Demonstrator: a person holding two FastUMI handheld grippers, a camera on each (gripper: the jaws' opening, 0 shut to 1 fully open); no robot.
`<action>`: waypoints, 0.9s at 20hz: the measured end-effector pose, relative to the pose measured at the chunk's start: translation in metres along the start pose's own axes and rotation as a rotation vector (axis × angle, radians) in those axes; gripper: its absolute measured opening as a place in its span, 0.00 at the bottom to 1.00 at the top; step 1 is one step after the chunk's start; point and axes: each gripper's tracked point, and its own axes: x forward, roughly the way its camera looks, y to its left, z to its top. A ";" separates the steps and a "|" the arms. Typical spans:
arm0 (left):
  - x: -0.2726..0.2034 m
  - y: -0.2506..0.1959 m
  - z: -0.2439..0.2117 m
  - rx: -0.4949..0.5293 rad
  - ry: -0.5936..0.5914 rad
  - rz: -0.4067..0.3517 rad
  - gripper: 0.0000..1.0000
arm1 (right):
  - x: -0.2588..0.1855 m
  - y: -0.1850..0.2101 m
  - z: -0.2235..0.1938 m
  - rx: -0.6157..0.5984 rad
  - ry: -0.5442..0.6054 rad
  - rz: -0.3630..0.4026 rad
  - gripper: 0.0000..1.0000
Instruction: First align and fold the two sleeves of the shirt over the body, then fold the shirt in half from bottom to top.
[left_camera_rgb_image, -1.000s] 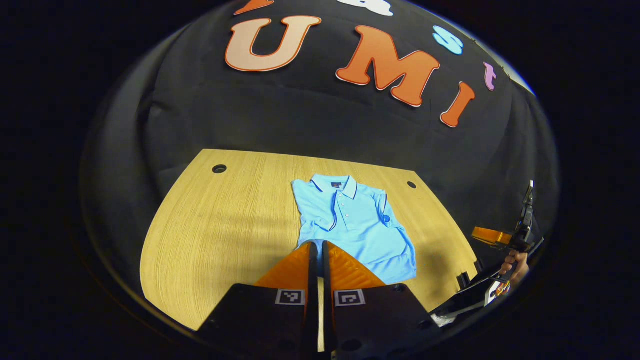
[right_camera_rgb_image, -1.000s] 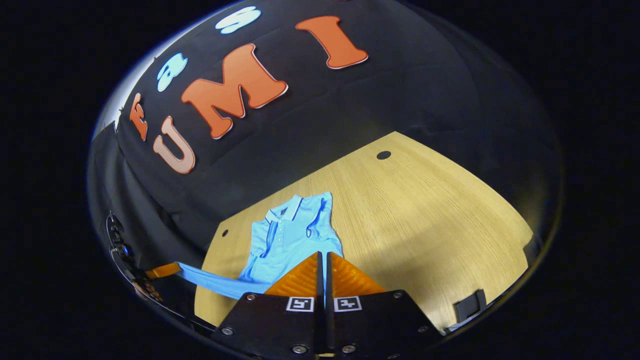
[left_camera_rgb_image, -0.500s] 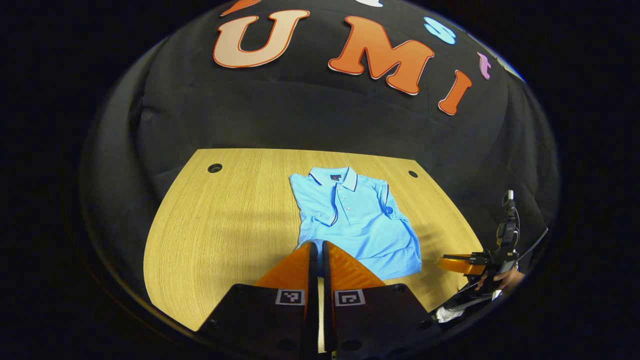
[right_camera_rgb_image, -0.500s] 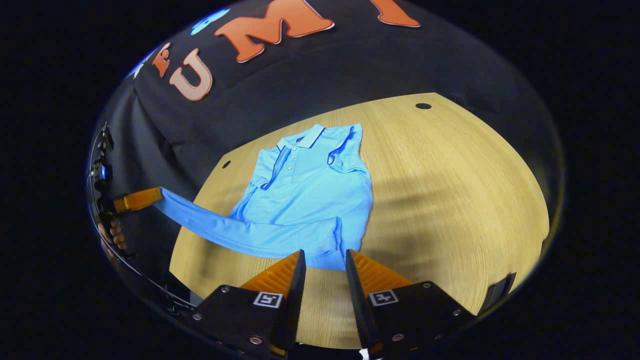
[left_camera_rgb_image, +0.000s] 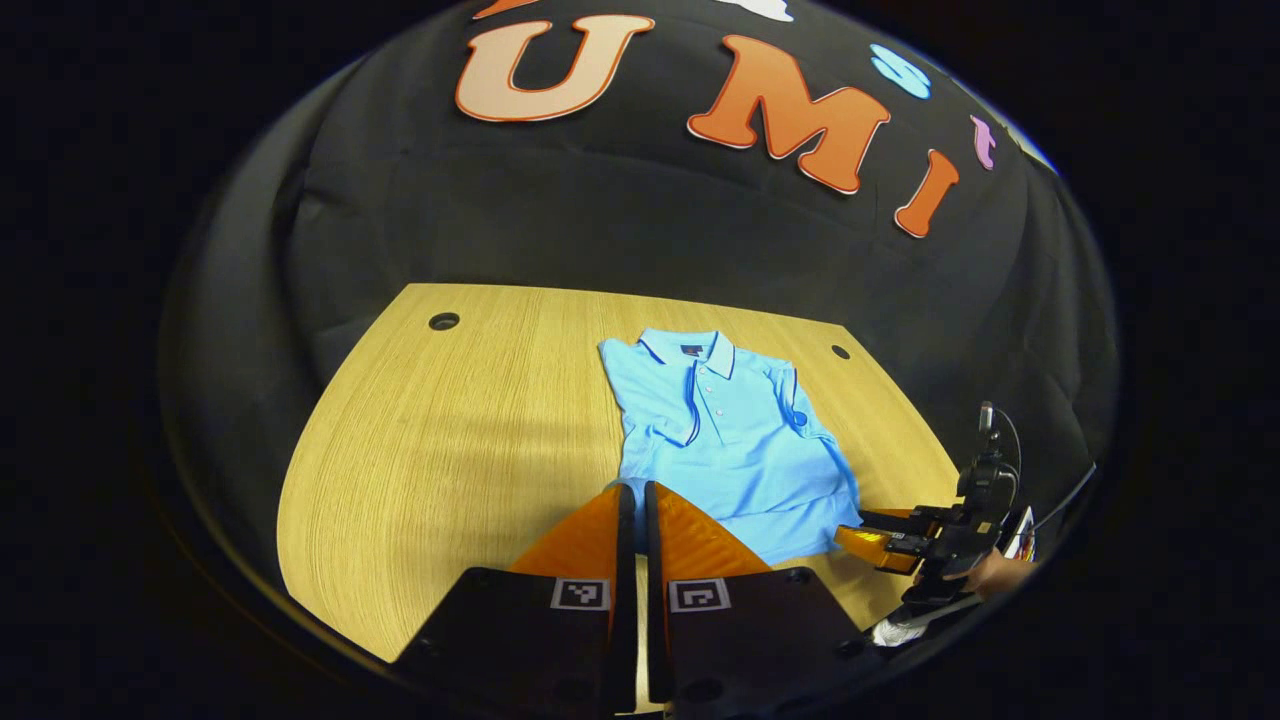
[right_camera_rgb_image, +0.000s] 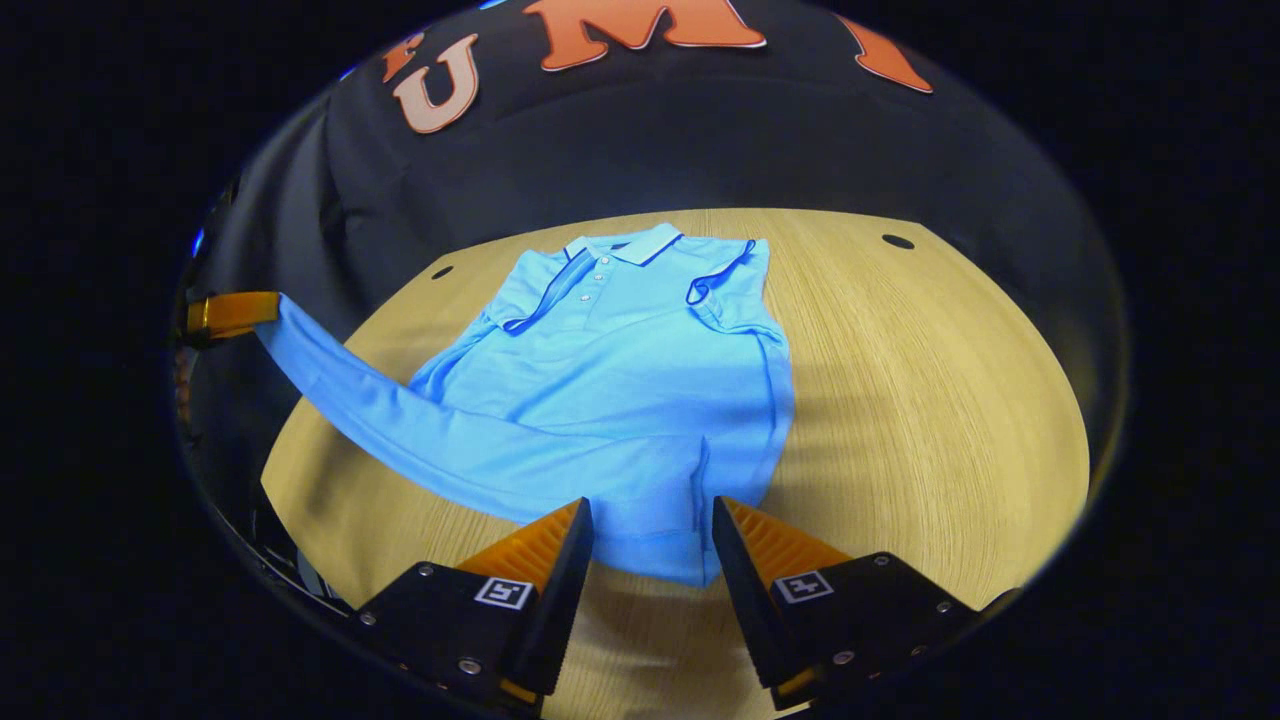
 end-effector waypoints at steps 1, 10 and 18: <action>-0.002 0.003 -0.001 0.002 0.002 0.004 0.07 | 0.001 0.004 -0.002 0.004 0.003 0.002 0.72; -0.003 0.011 -0.004 0.017 0.031 -0.002 0.08 | 0.010 0.014 0.004 0.111 0.054 0.004 0.56; 0.011 0.012 0.004 0.010 0.066 -0.021 0.08 | 0.025 -0.007 0.010 0.157 0.096 -0.129 0.24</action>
